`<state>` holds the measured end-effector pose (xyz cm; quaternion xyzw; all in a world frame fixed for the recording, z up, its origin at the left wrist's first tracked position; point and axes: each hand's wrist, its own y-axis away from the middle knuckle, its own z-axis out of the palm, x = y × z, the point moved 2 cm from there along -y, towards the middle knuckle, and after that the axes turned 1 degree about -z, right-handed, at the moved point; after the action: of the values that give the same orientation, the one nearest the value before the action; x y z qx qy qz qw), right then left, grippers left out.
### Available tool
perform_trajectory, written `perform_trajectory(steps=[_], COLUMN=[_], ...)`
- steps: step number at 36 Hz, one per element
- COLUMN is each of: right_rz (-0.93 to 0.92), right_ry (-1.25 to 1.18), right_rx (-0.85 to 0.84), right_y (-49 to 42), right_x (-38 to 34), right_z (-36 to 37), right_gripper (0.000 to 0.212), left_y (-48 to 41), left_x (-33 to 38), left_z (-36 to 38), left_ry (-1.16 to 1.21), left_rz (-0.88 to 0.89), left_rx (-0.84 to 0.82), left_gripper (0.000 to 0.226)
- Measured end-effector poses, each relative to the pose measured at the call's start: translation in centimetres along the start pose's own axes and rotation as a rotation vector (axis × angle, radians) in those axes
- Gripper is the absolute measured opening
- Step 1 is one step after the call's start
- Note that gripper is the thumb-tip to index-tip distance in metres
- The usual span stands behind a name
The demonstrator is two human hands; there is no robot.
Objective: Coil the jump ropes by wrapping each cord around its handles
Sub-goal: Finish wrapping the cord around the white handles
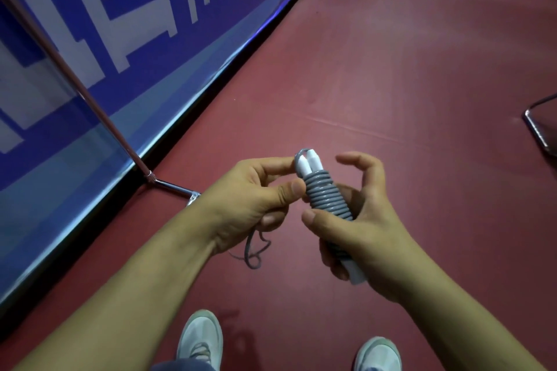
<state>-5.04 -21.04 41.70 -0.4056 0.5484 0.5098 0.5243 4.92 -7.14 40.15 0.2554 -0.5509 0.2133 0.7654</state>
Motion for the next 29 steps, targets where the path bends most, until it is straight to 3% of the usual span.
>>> perform_trajectory(steps=[8,16,21,25,29], right_rz=[-0.107,-0.158,-0.065,0.141,0.245], right_ry=[0.064,0.038,-0.263,-0.566,-0.800], right_rx=[0.044,0.028,-0.188,-0.371,-0.631], right_y=[0.3,0.7,0.6,0.5,0.6], right_x=[-0.6,-0.8,-0.4,0.5,0.8], right_z=[0.1,-0.7,-0.9,-0.5,0.2], right_gripper=[0.043,0.040,0.042,0.045,0.017], left_y=[-0.5,-0.3,0.2,0.1,0.2], left_x=[-0.5,-0.3,0.3,1.0,1.8], left_z=[-0.3,0.6,1.0,0.5,0.2], left_ry=[0.103,0.163,0.156,0.070,-0.055], left_rz=[0.022,0.051,0.107,0.147,0.183], left_rx=[-0.045,-0.158,-0.243,-0.216,-0.197], left_gripper=[0.052,0.031,0.031,0.057,0.050])
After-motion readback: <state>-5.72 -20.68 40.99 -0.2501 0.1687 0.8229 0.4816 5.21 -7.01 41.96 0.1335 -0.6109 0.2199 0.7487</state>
